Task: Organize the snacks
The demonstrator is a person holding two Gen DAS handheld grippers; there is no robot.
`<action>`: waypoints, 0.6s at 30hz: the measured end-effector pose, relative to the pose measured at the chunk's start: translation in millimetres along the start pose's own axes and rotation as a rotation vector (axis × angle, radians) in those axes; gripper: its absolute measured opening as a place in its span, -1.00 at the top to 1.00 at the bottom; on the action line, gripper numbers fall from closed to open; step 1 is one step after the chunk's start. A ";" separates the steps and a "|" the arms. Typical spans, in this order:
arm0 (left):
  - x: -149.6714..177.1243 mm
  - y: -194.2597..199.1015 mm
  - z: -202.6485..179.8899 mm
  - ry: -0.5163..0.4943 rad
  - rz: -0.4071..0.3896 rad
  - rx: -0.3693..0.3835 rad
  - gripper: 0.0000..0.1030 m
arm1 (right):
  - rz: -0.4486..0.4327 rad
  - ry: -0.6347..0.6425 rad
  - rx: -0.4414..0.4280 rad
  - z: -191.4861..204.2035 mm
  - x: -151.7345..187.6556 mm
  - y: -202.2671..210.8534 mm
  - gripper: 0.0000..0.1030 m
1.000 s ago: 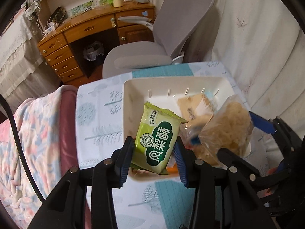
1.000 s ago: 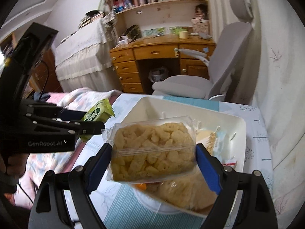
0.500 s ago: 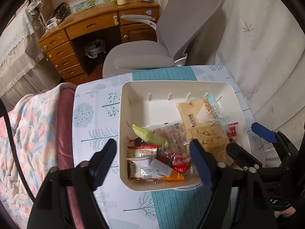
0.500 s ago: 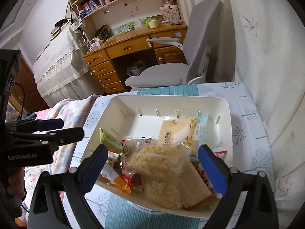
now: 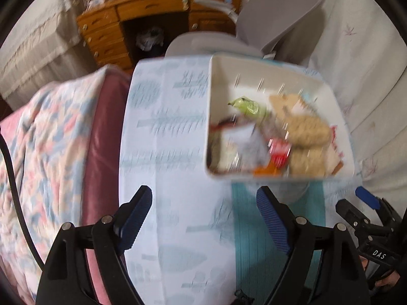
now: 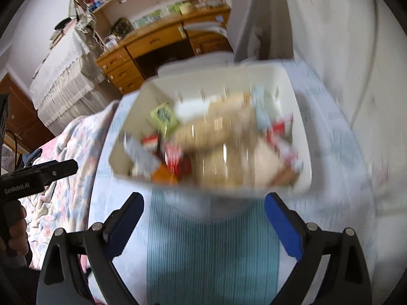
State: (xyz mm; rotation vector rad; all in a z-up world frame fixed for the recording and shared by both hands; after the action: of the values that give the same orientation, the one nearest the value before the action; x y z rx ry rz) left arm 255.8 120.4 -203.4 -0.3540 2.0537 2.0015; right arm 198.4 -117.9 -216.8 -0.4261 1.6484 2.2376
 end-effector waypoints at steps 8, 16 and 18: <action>86.5 4.2 15.7 0.061 0.068 0.008 -0.62 | 0.140 -0.034 -0.013 -4.0 75.7 2.6 -0.92; 137.7 31.2 1.4 0.190 0.051 0.010 -0.62 | 0.213 0.036 -0.049 -2.9 94.1 8.0 -1.00; 144.4 39.9 -10.7 0.190 0.054 0.013 -0.62 | 0.200 0.067 -0.061 -2.7 95.6 22.1 -1.00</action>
State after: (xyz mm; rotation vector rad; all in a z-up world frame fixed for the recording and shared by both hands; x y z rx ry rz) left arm 106.4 111.0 -215.3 -0.5092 2.2095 2.0561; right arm 102.8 -118.5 -239.2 -0.3688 1.7284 2.4482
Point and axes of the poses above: each gripper's, at about its wrist camera, not at the fingertips, and y roughly against the way its jaws point, z to its left, x to its underside, the point moved 7 cm from there along -y, roughly the way its jaws point, and after that the axes turned 3 degrees about -x, right-handed, at the moved point
